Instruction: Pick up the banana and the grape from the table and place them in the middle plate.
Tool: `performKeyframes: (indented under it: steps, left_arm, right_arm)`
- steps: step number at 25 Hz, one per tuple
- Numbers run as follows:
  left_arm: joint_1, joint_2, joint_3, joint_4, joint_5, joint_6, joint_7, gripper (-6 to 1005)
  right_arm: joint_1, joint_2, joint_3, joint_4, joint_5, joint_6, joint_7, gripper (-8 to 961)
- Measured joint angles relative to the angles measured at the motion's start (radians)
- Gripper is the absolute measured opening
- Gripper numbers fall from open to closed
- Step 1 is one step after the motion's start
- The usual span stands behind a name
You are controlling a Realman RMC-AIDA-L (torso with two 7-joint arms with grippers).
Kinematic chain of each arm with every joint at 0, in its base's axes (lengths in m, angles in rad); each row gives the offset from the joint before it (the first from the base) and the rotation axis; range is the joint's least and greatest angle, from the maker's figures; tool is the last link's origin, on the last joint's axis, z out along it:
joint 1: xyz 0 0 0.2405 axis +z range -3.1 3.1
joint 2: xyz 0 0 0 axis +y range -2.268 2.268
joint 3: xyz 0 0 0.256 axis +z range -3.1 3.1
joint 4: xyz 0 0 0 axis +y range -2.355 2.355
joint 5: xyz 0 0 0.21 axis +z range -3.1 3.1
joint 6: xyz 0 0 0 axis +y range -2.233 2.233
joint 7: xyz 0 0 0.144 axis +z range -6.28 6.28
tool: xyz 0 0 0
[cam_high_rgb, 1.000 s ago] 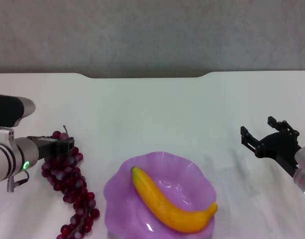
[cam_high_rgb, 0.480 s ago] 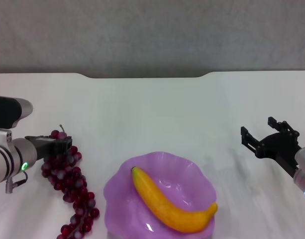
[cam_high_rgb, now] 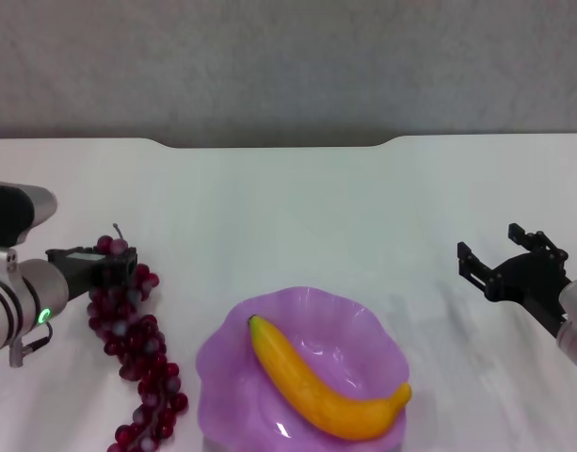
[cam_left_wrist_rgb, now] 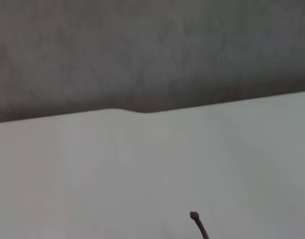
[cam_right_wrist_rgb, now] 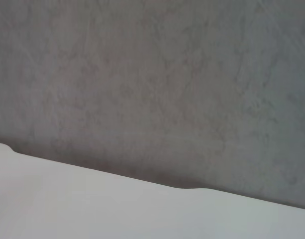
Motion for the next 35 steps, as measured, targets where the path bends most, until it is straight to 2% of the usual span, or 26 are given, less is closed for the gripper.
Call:
performKeyframes:
  steps: [8, 14, 17, 21, 29, 35]
  left_arm:
    - [0.089, 0.005, 0.020, 0.133, 0.000, 0.000, 0.000, 396]
    - [0.178, 0.008, 0.027, 0.292, 0.000, -0.054, 0.031, 394]
    - [0.218, 0.010, 0.002, 0.401, -0.002, -0.146, 0.054, 394]
    - [0.240, 0.010, -0.044, 0.492, -0.036, -0.258, 0.113, 393]
    - [0.242, 0.009, -0.223, 0.645, -0.165, -0.550, 0.266, 388]
    - [0.242, 0.008, -0.282, 0.774, -0.155, -0.711, 0.324, 386]
  right_arm:
    - [0.001, 0.000, 0.000, -0.004, 0.000, 0.000, 0.001, 819]
    - [-0.001, 0.000, -0.003, -0.006, 0.000, 0.001, 0.001, 819]
    - [-0.001, 0.000, -0.005, -0.006, 0.000, 0.001, 0.002, 819]
    - [-0.001, 0.000, -0.008, -0.007, 0.000, 0.002, 0.002, 818]
    - [0.002, 0.002, -0.011, -0.009, 0.000, 0.003, 0.002, 818]
    - [0.002, 0.002, -0.011, -0.010, 0.000, 0.003, 0.002, 818]
